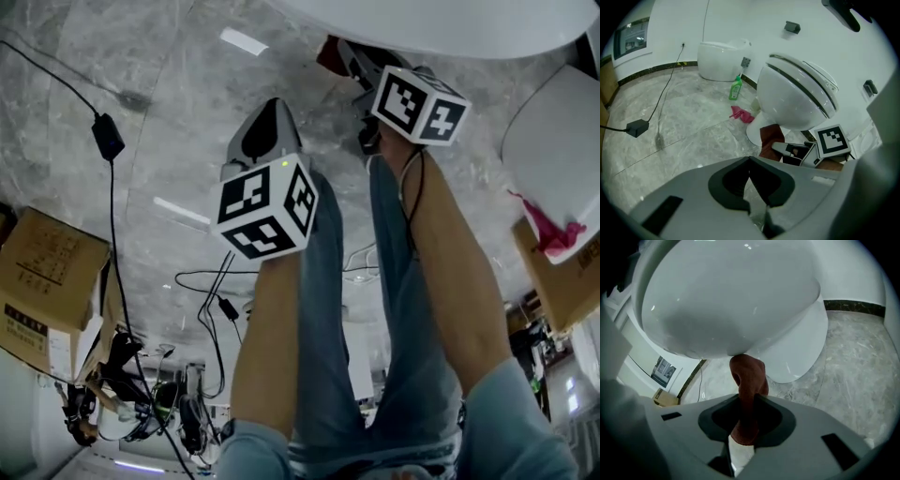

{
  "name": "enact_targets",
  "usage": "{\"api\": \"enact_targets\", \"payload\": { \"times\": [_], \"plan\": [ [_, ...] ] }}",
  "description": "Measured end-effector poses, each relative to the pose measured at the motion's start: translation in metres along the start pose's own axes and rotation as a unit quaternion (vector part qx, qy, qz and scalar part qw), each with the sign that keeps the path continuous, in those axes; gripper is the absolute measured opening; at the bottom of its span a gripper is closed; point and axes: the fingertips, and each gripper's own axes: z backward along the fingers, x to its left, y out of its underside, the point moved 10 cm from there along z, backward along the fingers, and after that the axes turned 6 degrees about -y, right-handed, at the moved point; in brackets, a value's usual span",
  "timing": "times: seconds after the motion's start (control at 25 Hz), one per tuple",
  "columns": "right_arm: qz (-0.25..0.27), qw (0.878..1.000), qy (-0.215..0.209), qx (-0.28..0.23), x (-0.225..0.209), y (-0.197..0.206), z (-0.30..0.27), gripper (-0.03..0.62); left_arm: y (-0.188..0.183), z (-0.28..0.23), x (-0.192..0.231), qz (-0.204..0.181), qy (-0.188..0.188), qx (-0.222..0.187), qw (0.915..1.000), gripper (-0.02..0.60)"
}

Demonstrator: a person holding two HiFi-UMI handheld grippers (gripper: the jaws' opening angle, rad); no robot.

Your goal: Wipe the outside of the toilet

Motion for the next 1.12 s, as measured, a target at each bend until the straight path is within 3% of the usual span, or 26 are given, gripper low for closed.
{"api": "enact_targets", "payload": {
  "times": [0.64, 1.12],
  "plan": [
    [0.018, 1.0, -0.01, -0.003, -0.054, -0.043, 0.042, 0.083, -0.006, -0.018, -0.081, -0.024, 0.016, 0.005, 0.9996, -0.002],
    [0.032, 0.999, -0.006, 0.003, -0.119, -0.089, 0.076, 0.083, 0.001, -0.038, -0.16, -0.046, 0.022, 0.017, 0.9985, -0.002]
  ]
}}
